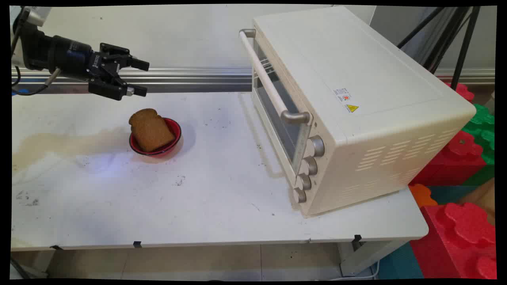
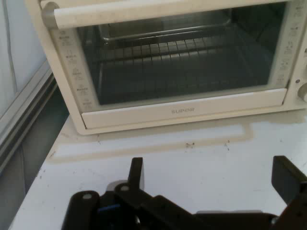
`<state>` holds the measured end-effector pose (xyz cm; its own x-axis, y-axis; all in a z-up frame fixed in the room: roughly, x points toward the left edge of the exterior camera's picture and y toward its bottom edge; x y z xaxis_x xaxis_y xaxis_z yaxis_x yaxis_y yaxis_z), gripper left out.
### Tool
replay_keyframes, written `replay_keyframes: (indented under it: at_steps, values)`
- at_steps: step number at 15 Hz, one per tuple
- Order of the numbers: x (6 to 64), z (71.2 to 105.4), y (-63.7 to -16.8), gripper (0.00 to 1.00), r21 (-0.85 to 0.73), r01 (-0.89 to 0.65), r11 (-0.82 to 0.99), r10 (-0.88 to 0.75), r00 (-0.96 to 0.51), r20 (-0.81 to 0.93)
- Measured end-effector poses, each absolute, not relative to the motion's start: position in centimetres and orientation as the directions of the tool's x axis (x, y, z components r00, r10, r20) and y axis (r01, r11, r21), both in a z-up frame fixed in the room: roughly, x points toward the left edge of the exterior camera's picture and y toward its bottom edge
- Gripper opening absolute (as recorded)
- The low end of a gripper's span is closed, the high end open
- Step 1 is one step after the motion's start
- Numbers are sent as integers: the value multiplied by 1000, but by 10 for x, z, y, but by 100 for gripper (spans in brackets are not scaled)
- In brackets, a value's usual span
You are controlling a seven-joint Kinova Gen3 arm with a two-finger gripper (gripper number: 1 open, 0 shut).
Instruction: Open the oven
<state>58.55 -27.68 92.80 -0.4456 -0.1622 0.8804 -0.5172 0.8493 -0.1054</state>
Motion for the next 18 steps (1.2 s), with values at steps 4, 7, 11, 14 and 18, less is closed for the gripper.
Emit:
replay_keyframes:
  at_steps: [4,7,11,14,18]
  values:
    - [582,934,-277,100,-96,-519,849,-161,-428,889]
    - [579,941,-278,100,-89,-521,849,-158,-410,898]
    - [571,954,-282,100,-78,-523,849,-148,-377,914]
    - [565,963,-287,100,-74,-525,848,-139,-356,924]
    - [553,971,-297,100,-70,-524,849,-129,-334,934]
